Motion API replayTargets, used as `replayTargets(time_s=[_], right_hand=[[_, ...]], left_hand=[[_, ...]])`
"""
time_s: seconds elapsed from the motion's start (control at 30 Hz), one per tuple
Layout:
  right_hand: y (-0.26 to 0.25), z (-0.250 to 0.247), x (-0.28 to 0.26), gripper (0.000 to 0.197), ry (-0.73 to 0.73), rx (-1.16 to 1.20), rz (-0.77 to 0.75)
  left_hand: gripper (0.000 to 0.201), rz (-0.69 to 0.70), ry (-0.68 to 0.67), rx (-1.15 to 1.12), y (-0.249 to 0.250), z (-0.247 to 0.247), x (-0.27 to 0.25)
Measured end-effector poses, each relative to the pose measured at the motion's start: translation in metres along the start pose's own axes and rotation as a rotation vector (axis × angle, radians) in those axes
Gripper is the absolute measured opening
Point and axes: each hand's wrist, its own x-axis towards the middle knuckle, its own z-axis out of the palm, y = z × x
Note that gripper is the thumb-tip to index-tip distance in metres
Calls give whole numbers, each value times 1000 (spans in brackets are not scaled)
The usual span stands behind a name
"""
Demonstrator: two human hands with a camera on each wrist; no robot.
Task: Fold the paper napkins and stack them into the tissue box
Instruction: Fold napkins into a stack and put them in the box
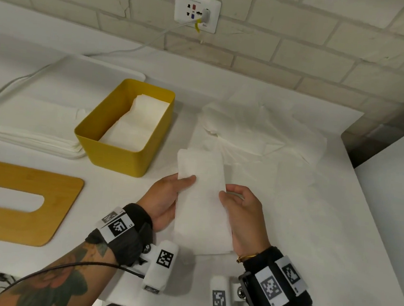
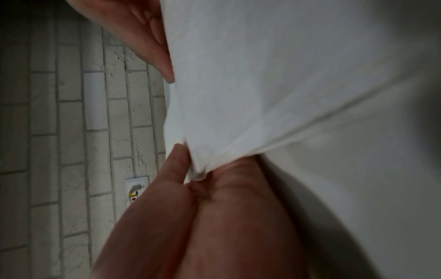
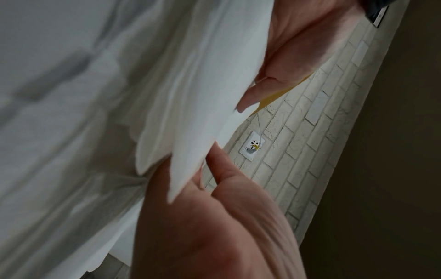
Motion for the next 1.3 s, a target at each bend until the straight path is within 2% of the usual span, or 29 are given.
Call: replayTargets(time_s=[0.23, 0.33, 0.4, 0.47, 0.53, 0.67, 0.73, 0.8, 0.87, 0.97, 1.1, 1.13, 1.2, 1.23, 1.27, 1.3], right_hand=[[-2, -6, -5, 12, 25, 19, -52], [-13, -19, -3, 23, 38, -30, -115], [-23, -27, 0, 35, -77, -22, -74], [-30, -31, 0, 31, -233, 28, -3], [-29, -34, -2, 24, -318, 9, -4], [-17, -48, -11, 32, -511, -189, 50], [-23, -56, -11, 36, -565, -295, 24], [-37, -60, -7, 43, -557, -316, -45], [-53, -57, -1, 48, -518, -233, -115], [-68, -40, 4, 31, -414, -101, -221], [-76, -25, 5, 19, -378, -102, -271], [-79, -23, 4, 24, -375, -107, -273], [-81, -20, 3, 57, -336, -118, -297], [-81, -19, 5, 66, -317, -103, -308], [-82, -19, 6, 61, -305, -68, -318], [-83, -19, 8, 48, -297, -26, -328]], left_hand=[[34, 55, -5, 16, -4, 10, -5], [31, 114, -14, 29, 3, 14, -9], [31, 158, -43, 55, 12, 19, -12], [32, 197, -61, 93, 19, 28, -13], [30, 246, -58, 99, 27, 34, -13], [30, 315, -35, 90, 39, 39, -14], [28, 332, -42, 100, 41, 40, -17], [28, 339, -55, 114, 41, 41, -21], [35, 341, -67, 160, 39, 42, -23], [47, 403, -34, 319, 37, 47, -25], [35, 544, 46, 380, 43, 46, -27], [36, 547, 56, 371, 46, 44, -28], [32, 528, 79, 373, 49, 41, -28], [28, 516, 83, 379, 50, 40, -28], [23, 508, 86, 384, 50, 40, -27], [19, 506, 92, 390, 50, 40, -27]])
